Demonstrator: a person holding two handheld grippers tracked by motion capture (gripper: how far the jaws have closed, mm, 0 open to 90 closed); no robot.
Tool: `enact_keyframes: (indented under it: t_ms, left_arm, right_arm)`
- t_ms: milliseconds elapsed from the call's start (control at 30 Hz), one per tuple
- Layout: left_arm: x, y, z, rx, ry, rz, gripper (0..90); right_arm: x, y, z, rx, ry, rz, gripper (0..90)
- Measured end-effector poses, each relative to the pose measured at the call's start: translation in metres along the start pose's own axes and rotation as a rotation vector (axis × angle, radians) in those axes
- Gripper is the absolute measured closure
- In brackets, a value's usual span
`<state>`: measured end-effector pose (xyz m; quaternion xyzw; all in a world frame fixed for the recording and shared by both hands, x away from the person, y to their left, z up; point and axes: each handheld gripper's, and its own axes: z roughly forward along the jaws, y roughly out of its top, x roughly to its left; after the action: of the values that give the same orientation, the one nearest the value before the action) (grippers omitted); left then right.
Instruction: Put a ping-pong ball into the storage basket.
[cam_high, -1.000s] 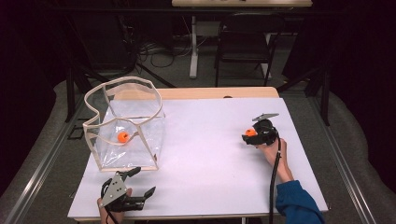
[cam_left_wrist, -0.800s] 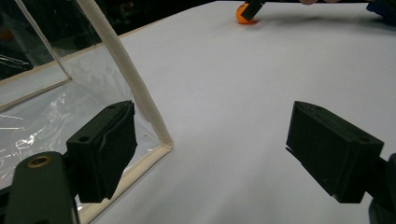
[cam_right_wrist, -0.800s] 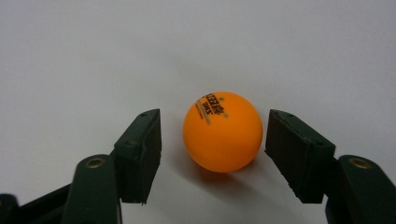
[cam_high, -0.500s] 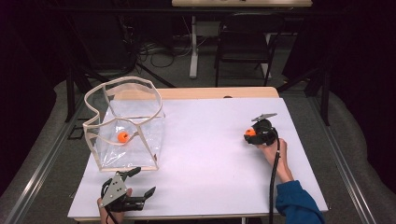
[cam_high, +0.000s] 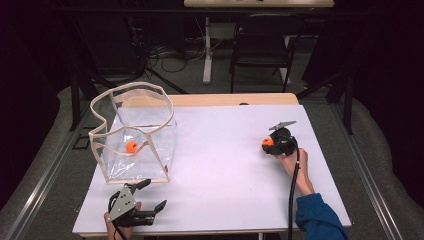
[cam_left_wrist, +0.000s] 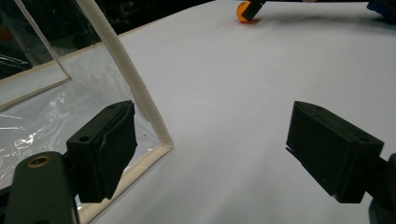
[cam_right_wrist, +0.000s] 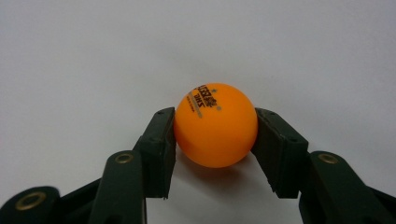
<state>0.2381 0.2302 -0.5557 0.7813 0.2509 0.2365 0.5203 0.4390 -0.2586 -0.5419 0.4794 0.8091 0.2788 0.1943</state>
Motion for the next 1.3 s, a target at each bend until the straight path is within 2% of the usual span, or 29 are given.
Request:
enact_keyframes:
  t_ms: [300, 667, 1300]
  left_arm:
    - [0.000, 0.000, 0.000, 0.001, 0.001, 0.000, 15.8]
    - [-0.001, 0.000, 0.000, 0.002, 0.002, -0.001, 15.8]
    - [-0.001, 0.000, 0.000, -0.001, 0.001, 0.000, 15.8]
  right_arm:
    - [0.004, 0.004, -0.011, -0.015, -0.007, -0.030, 50.7]
    - [0.010, 0.009, -0.028, -0.039, -0.002, -0.043, 50.7]
    - [0.026, 0.015, -0.042, -0.057, 0.022, -0.089, 50.8]
